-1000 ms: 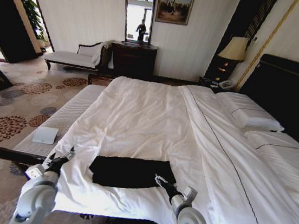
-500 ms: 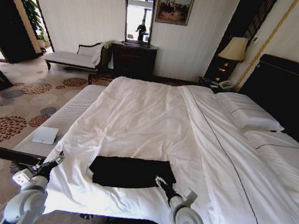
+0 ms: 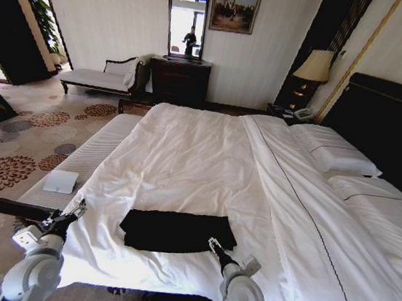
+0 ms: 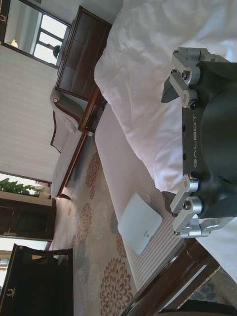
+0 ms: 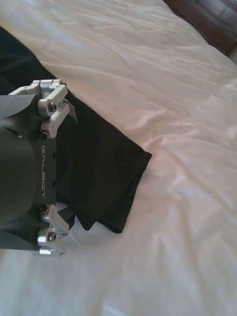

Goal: Fold the clothes on the bed.

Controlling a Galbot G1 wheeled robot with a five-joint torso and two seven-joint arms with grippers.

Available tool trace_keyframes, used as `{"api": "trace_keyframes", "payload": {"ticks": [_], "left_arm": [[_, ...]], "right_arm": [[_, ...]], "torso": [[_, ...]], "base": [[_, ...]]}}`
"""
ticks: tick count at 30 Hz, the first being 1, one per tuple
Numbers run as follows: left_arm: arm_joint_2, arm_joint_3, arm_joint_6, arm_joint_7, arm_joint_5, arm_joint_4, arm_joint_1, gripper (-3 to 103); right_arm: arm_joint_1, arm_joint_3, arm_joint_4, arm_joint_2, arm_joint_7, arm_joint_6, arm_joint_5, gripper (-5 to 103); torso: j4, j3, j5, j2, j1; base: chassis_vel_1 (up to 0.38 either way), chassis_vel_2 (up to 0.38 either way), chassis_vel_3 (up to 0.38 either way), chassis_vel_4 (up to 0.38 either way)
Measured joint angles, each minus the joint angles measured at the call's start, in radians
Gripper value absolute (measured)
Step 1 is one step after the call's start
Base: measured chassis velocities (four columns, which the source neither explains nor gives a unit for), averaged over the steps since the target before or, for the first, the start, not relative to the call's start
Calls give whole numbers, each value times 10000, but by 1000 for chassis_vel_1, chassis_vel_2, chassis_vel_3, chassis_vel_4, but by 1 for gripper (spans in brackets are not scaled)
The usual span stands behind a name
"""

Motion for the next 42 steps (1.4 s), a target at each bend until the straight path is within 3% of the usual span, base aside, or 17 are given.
{"api": "trace_keyframes", "payload": {"ticks": [1,3,7,8,10,12,15,18,22,24,26,35,42], "left_arm": [[-32,11,0,-4,16,-17,34,100],[-57,22,-1,-4,28,-31,61,100],[-169,85,-17,-8,90,-81,122,100],[-169,85,-17,-8,90,-81,122,100],[-180,128,-18,-18,99,-158,120,100],[-180,147,-19,-27,106,-183,112,100],[-203,224,-18,-50,154,-230,79,100],[-250,292,-19,-55,231,-240,76,100],[-382,447,-23,-52,404,-273,139,100],[-415,489,-25,-43,460,-273,164,100],[-471,580,-43,-11,666,-193,243,100],[-906,1205,37,113,2532,882,899,100],[-1225,1389,-93,150,2842,1179,917,100]], "right_arm": [[0,29,-8,50,22,92,-24,88],[-8,54,-15,85,49,149,-45,88],[-150,191,-74,159,287,235,-174,66],[-150,191,-74,159,287,235,-174,66],[-211,233,-156,159,460,284,-362,56],[-231,248,-171,158,544,320,-430,56],[-299,290,-157,161,737,419,-618,38],[-351,298,-138,187,768,475,-799,33],[-370,321,-167,225,767,556,-1001,12],[-358,347,-182,225,748,568,-1031,12],[-337,465,-182,198,636,601,-1088,3],[-529,658,-14,-86,10,634,-2089,1],[-431,512,-641,-153,-251,625,-2543,1]], "torso": [[0,0,0,0,0],[0,0,0,0,0],[0,0,0,0,0],[0,0,0,0,0],[0,0,1,0,0],[0,0,1,0,0],[-1,0,1,0,0],[-1,0,1,0,0],[0,0,1,1,0],[0,0,1,0,0],[0,0,2,0,0],[1,0,-2,1,0],[0,0,2,0,0]], "base": [[0,0,0,0],[0,0,0,0],[0,0,0,0],[0,0,0,0],[0,0,0,0],[0,0,0,0],[0,0,0,0],[0,0,0,0],[0,0,0,0],[0,0,0,0],[0,0,0,0],[0,0,0,0],[0,0,0,0]]}}
